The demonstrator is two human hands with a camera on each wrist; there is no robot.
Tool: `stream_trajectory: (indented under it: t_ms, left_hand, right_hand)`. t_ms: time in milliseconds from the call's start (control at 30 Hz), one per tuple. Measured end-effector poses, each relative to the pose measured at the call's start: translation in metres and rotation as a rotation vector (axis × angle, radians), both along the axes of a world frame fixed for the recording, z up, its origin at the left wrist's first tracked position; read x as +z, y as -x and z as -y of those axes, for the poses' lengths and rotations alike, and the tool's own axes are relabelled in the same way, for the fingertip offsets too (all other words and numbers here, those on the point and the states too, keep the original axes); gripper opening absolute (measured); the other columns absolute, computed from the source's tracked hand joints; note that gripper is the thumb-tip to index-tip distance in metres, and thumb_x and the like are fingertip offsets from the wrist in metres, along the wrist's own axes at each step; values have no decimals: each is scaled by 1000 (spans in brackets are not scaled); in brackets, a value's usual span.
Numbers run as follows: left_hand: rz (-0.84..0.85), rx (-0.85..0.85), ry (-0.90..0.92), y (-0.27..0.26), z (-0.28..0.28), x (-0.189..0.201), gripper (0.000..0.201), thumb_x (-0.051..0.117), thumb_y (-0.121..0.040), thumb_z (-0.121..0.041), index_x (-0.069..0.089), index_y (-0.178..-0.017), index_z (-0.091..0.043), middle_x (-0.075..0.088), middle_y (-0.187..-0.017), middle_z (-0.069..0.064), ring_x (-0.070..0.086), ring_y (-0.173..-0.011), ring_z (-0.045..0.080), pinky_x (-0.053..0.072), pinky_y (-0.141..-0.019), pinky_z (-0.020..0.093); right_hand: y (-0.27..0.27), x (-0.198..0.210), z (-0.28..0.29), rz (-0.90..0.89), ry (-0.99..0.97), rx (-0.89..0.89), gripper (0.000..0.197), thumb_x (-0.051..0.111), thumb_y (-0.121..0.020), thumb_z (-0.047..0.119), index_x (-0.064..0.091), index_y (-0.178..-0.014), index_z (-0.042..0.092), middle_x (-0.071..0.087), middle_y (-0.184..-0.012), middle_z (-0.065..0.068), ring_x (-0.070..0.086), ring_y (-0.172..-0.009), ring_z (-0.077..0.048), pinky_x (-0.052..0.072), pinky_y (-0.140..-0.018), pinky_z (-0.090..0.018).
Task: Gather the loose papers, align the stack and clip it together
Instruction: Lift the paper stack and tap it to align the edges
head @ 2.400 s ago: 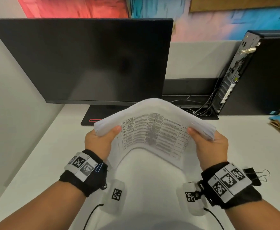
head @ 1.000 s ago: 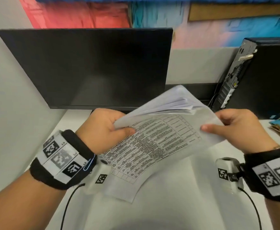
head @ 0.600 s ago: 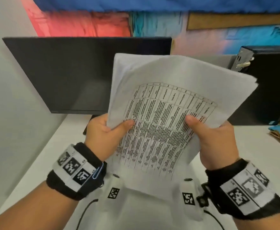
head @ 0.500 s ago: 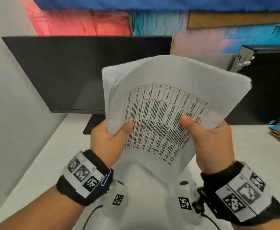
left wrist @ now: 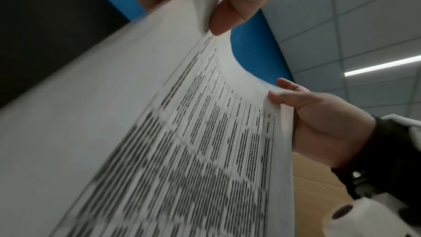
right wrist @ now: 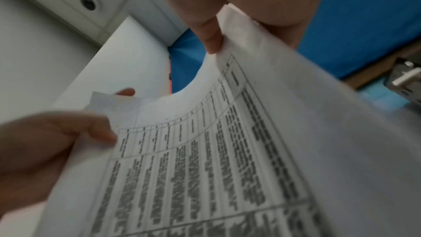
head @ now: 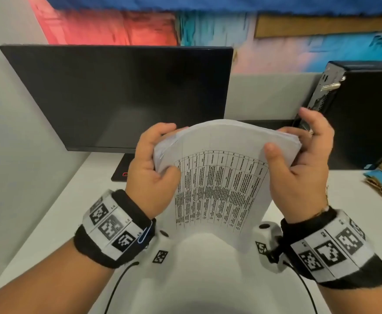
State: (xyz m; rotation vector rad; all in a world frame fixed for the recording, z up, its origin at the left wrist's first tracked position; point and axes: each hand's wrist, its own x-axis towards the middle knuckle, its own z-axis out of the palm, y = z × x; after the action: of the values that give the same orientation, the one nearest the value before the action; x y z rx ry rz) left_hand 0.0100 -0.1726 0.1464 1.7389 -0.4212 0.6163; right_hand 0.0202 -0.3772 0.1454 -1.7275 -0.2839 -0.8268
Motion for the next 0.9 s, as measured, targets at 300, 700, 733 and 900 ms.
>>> stream_trajectory:
  t_ms: [300,700,733,900]
  left_hand:
    - [-148,-106,121,-18,2,4,57,64,-73,1,45,-102,-45,62,-111,-7,64,-100,6,53,-72,18]
    - [-195,3,150,-5,15,0,31,63,-84,-9,59,-102,-34,64,-97,-13,64,-90,1,53,-67,14]
    - [-219,38,172,-5,14,-1,27,61,-85,-10,61,-99,-33,66,-95,-12,66,-89,2,55,-70,16]
    - [-263,87,213,-2,8,2,16,64,-83,-15,67,-97,-21,72,-93,0,70,-87,12,57,-73,25]
  right_hand:
    - [-13,0,1,-201,-179,82,50,69,-77,4,45,-114,28,55,-95,16,62,-87,3,58,-73,-24]
    - [1,-5,-17,-218,-270,115,27,72,-75,6,62,-73,31,67,-74,7,66,-69,-6,59,-64,-28]
    - [1,-5,-18,-213,-275,107,26,72,-75,7,62,-73,31,67,-74,8,66,-69,-4,58,-64,-25]
    - [5,-1,-14,-169,-301,67,27,72,-76,7,60,-78,32,66,-79,9,66,-73,-4,58,-66,-24]
